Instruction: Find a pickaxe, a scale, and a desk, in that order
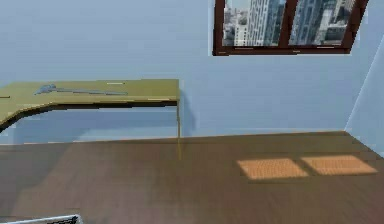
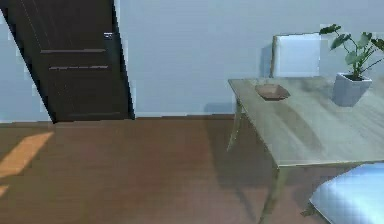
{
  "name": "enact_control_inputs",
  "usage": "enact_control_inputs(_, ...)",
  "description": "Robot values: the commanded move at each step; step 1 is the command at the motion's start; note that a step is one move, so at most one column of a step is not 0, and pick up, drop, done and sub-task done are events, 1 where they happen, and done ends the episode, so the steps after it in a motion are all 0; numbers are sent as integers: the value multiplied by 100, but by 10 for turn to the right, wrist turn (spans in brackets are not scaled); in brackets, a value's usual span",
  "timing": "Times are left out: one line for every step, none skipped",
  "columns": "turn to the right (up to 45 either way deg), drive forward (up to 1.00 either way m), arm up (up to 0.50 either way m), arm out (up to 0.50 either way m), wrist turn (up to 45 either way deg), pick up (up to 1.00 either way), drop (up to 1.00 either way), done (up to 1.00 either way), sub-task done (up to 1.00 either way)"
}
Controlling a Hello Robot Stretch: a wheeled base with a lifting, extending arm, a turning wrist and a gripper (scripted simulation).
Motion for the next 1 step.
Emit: enact_control_inputs(0, 90, 0, 0, 0, 0, 0, 0, 0)
